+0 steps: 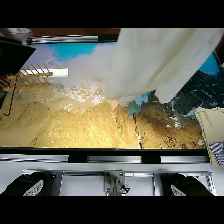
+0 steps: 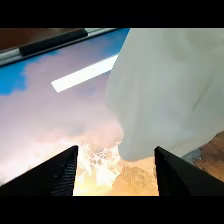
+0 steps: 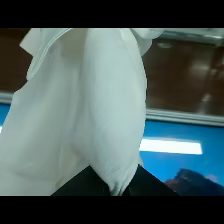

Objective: Fold the shirts.

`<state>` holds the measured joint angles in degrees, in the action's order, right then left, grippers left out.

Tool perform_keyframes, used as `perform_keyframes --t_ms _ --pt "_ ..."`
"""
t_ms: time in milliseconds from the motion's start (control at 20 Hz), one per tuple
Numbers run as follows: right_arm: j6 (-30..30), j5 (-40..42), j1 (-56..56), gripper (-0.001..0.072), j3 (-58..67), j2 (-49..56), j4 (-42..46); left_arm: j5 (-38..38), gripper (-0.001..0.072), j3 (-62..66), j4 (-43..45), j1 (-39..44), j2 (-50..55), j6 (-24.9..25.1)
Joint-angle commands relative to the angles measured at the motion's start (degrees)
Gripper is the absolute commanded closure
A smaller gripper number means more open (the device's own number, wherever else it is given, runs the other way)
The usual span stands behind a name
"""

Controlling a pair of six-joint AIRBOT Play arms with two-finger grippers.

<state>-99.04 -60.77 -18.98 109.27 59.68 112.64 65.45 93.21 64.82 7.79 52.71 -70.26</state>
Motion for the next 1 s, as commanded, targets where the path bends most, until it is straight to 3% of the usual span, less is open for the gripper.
perform_keyframes --t_ms 0,500,950 --pt "-10.2 -2.1 5.4 0.0635 0.1 -1.1 15.9 4.4 0.0136 0.1 5.9 0.0 0.0 -3.1" --pt "-10.3 -1.3 36.6 0.0635 0.1 -1.0 14.7 4.2 0.0136 0.1 6.0 0.0 0.0 -3.1" --pt "-10.2 -0.3 49.2 0.0635 0.0 3.4 10.3 4.1 0.0136 0.1 6.0 0.0 0.1 -3.1"
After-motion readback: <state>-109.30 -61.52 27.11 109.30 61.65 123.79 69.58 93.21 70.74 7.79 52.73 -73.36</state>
